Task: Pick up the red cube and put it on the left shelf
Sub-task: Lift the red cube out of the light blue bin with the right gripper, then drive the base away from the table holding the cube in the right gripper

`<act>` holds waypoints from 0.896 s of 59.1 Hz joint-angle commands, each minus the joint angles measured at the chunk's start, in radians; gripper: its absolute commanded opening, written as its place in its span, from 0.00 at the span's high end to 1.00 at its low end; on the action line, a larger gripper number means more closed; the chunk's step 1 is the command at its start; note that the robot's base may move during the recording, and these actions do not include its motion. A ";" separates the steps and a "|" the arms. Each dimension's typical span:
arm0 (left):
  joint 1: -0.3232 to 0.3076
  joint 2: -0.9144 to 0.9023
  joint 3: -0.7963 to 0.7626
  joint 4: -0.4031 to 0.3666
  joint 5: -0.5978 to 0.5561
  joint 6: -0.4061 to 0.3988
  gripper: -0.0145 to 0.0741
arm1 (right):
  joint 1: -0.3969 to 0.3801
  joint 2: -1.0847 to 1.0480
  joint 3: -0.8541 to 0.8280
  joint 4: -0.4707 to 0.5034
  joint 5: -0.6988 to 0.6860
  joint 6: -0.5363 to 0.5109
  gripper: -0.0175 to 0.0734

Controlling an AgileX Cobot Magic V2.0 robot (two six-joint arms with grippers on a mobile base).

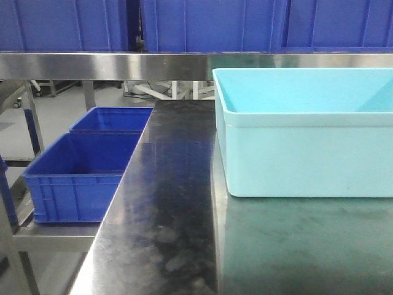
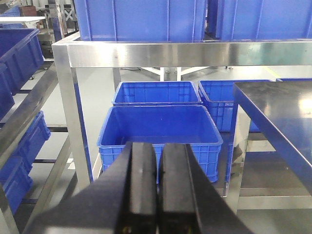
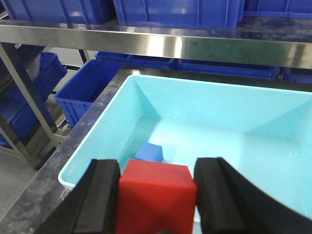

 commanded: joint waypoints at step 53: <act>0.000 -0.016 0.023 -0.003 -0.088 -0.001 0.72 | 0.001 -0.004 -0.025 -0.004 -0.081 -0.001 0.75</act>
